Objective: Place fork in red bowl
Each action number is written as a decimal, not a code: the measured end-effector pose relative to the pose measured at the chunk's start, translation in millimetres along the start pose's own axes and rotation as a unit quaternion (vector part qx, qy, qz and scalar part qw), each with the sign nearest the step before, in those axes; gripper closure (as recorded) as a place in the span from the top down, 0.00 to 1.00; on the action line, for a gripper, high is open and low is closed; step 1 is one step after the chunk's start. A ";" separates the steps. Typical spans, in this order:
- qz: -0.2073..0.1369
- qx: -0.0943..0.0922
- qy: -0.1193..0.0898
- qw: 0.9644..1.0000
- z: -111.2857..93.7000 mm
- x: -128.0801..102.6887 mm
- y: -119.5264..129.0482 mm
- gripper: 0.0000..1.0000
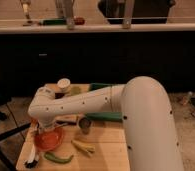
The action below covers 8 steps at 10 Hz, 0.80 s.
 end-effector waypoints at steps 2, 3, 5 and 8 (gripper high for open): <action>0.000 -0.010 -0.006 1.000 -2.6 -1.9 4.1 0.00; 0.001 -0.017 -0.009 1.000 -3.3 -3.8 5.7 0.00; 0.004 -0.031 -0.012 0.999 -3.7 -4.8 8.0 0.00; 0.006 -0.053 -0.015 0.998 -2.9 -7.4 11.2 0.00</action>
